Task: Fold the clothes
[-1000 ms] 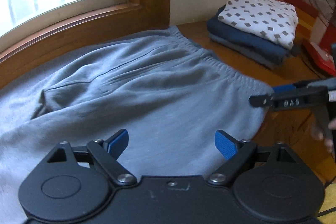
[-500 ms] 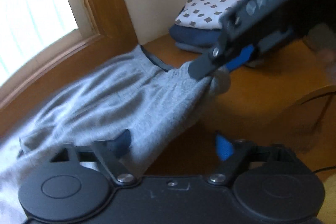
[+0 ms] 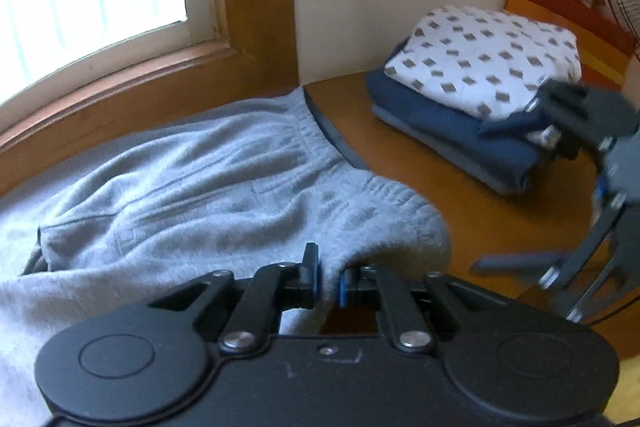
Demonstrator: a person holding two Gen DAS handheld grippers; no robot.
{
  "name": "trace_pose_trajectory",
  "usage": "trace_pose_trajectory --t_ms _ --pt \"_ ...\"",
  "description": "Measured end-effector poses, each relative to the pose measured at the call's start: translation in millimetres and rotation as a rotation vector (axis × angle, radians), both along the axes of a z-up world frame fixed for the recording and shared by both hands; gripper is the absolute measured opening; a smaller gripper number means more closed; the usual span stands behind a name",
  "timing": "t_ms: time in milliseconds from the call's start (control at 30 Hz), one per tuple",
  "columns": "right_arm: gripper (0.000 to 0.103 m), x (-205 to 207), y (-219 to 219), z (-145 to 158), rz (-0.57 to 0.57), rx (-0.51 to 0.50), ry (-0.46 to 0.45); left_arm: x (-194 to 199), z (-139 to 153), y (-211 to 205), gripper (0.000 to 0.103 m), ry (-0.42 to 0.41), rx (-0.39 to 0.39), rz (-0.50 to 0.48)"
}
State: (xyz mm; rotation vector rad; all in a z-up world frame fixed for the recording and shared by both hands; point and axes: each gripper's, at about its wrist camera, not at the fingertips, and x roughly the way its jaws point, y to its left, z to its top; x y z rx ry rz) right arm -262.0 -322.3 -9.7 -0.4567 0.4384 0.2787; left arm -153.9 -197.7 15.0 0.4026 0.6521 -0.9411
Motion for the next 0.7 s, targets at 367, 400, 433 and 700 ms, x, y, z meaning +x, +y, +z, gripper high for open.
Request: trace_pose_trajectory --t_ms 367,400,433,700 --pt "0.025 63 35 -21 0.142 -0.15 -0.1 2 16 1 0.013 -0.012 -0.008 0.052" --pt "0.011 70 31 -15 0.126 -0.111 -0.062 -1 17 4 0.017 -0.034 0.005 0.058" --pt "0.011 76 26 -8 0.102 -0.06 -0.035 -5 17 8 0.036 -0.068 0.023 0.067" --pt "0.011 101 -4 54 0.02 0.221 0.006 -31 -11 72 0.084 -0.315 0.167 0.313"
